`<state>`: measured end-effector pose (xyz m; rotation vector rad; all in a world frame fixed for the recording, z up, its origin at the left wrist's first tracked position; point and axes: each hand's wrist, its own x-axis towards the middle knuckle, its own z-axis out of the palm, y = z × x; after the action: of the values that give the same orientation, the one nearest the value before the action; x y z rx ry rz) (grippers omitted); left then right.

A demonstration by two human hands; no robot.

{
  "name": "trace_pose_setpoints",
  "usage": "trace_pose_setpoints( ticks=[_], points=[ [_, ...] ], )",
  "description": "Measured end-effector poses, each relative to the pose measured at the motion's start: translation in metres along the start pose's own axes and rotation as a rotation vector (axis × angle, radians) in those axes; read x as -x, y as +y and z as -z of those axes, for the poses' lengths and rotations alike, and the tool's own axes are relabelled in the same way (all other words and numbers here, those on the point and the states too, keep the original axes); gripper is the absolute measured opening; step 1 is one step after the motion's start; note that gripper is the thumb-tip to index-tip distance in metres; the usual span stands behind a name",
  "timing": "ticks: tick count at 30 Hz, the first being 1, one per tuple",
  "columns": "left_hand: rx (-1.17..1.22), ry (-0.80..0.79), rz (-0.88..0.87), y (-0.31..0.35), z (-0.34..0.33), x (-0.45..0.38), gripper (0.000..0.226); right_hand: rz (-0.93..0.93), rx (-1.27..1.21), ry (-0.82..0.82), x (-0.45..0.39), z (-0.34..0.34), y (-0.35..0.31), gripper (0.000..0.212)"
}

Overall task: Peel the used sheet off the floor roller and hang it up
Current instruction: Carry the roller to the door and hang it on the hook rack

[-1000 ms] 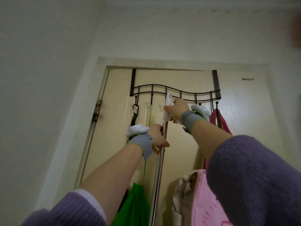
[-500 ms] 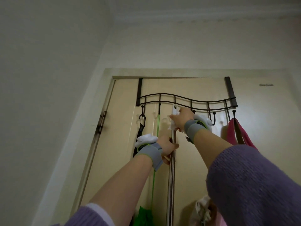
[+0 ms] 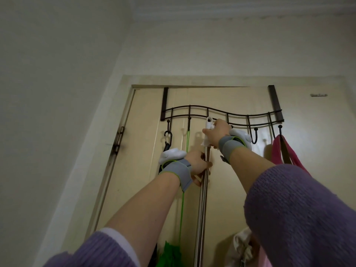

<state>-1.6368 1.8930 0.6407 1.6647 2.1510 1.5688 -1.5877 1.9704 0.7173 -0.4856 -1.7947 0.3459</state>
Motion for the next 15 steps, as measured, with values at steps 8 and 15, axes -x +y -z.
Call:
trace_pose_setpoints(
  ticks=[8,15],
  points=[
    [0.065,-0.07,0.005,-0.002,0.004,-0.005,0.02,-0.029,-0.034,-0.037,-0.012,-0.006,0.004,0.031],
    [0.019,-0.117,-0.006,0.0,0.02,-0.003,0.017,-0.103,-0.111,-0.089,-0.013,-0.001,-0.005,0.019]
  ],
)
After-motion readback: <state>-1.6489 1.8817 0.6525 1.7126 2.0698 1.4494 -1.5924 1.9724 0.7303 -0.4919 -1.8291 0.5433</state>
